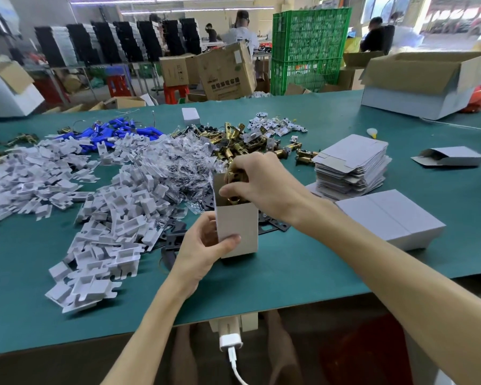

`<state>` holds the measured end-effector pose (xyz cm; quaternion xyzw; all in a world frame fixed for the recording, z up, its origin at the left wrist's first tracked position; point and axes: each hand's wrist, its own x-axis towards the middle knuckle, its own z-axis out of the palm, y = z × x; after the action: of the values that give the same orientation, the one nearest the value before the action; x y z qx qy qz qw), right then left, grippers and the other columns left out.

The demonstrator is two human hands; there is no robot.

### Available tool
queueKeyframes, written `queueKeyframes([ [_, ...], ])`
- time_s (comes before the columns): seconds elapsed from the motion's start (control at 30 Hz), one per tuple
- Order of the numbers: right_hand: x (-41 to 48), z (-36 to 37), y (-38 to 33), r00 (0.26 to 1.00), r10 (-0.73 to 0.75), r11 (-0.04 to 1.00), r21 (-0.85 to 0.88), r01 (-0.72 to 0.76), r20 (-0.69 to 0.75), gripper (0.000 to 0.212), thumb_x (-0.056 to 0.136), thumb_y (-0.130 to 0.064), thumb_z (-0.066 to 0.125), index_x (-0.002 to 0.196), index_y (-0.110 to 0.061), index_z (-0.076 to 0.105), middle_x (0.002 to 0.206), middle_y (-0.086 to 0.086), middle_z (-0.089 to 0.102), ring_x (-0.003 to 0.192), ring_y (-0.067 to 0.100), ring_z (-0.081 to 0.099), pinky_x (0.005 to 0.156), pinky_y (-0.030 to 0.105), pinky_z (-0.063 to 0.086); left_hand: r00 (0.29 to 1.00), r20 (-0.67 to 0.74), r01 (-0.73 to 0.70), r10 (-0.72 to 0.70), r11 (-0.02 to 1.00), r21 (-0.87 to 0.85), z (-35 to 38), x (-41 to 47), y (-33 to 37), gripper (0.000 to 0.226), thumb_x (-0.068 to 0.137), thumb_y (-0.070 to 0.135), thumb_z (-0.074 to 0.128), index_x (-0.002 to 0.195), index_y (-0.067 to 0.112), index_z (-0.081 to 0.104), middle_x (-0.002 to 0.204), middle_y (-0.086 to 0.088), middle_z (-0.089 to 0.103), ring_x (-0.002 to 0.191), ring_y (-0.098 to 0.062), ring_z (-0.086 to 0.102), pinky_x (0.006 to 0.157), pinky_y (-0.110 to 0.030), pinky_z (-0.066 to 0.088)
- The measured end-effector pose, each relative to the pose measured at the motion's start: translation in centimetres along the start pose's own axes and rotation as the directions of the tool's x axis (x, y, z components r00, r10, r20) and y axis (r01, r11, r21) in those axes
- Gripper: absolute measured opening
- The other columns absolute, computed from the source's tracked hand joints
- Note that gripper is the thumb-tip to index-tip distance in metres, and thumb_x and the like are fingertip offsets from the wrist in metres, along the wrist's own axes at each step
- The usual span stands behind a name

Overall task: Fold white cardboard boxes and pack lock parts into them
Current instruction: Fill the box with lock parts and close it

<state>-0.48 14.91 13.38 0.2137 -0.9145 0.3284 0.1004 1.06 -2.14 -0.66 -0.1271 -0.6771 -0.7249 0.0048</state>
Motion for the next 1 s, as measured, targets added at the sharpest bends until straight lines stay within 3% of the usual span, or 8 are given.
queueKeyframes([
  [0.07,0.1,0.4,-0.3,0.998,0.001,1.0,-0.025,0.0,0.067,0.022,0.093,-0.027,0.073,0.088,-0.007,0.067,0.087,0.01,0.068,0.083,0.029,0.064,0.074,0.042,0.054,1.0,0.013,0.003,-0.003,1.0,-0.006,0.0,0.0,0.0,0.045,0.079,0.021,0.087,0.12,0.027,0.07,0.118,-0.006,0.076,0.113,-0.024,0.071,0.094,-0.036,0.059],
  [0.13,0.1,0.9,-0.6,0.992,-0.012,0.997,-0.079,0.022,0.122,0.017,0.098,-0.024,0.067,0.089,-0.01,0.062,0.091,0.009,0.066,0.082,0.029,0.063,0.07,0.04,0.052,1.0,0.016,0.005,-0.005,1.0,-0.022,0.1,0.0,0.0,0.045,0.079,0.018,0.086,0.121,0.025,0.072,0.117,-0.005,0.077,0.112,-0.022,0.072,0.091,-0.032,0.059],
  [0.23,0.1,1.4,-1.0,0.985,-0.038,0.985,-0.158,0.065,0.167,0.022,0.101,-0.018,0.061,0.082,-0.025,0.051,0.087,-0.006,0.051,0.074,0.015,0.056,0.059,0.029,0.04,1.0,0.016,0.007,-0.007,0.999,-0.043,0.1,-0.1,0.2,0.043,0.079,0.015,0.085,0.12,0.02,0.072,0.114,-0.005,0.078,0.107,-0.019,0.073,0.086,-0.027,0.058],
  [0.3,0.2,1.6,-1.1,0.979,-0.049,0.972,-0.216,0.092,0.196,0.016,0.099,-0.009,0.059,0.089,-0.02,0.06,0.09,-0.007,0.049,0.078,0.011,0.056,0.063,0.024,0.041,1.0,0.009,0.015,-0.014,0.999,-0.046,0.1,-0.1,0.3,0.044,0.079,0.014,0.085,0.121,0.015,0.072,0.114,-0.005,0.078,0.106,-0.018,0.074,0.085,-0.026,0.058],
  [0.43,-0.2,1.4,-1.4,0.971,-0.058,0.958,-0.26,0.119,0.231,0.022,0.096,-0.001,0.055,0.104,-0.012,0.072,0.106,0.011,0.067,0.094,0.03,0.069,0.079,0.043,0.059,0.999,0.013,0.033,-0.032,0.999,-0.027,0.1,-0.2,0.4,0.041,0.082,0.008,0.085,0.121,0.011,0.072,0.114,-0.007,0.078,0.108,-0.021,0.074,0.086,-0.027,0.058],
  [0.63,-0.4,2.0,-1.9,0.97,-0.034,0.897,-0.421,0.135,0.24,0.021,0.099,-0.002,0.048,0.102,-0.011,0.066,0.099,0.012,0.061,0.081,0.037,0.06,0.068,0.041,0.053,0.999,-0.001,0.051,-0.051,0.999,-0.005,0.1,-0.1,0.5,0.041,0.082,0.011,0.085,0.12,0.01,0.071,0.113,-0.006,0.078,0.107,-0.02,0.074,0.085,-0.025,0.058],
  [0.87,-0.6,2.6,-2.0,0.981,-0.024,0.878,-0.465,0.112,0.192,0.016,0.102,-0.008,0.048,0.108,-0.011,0.062,0.104,0.01,0.063,0.088,0.035,0.062,0.073,0.042,0.055,0.999,-0.013,0.053,-0.053,0.998,0.022,0.0,0.0,0.3,0.04,0.084,0.013,0.084,0.122,0.008,0.069,0.114,-0.006,0.078,0.109,-0.021,0.074,0.085,-0.025,0.058],
  [1.0,-0.5,3.3,-2.8,0.988,-0.154,0.898,-0.414,0.147,0.017,0.01,0.101,-0.004,0.049,0.107,-0.009,0.054,0.104,0.006,0.058,0.086,0.024,0.052,0.064,0.033,0.041,0.999,-0.021,0.05,-0.049,0.998,0.047,0.1,-0.1,0.4,0.046,0.084,0.028,0.082,0.123,0.01,0.068,0.116,-0.001,0.078,0.11,-0.016,0.073,0.086,-0.022,0.057],
])
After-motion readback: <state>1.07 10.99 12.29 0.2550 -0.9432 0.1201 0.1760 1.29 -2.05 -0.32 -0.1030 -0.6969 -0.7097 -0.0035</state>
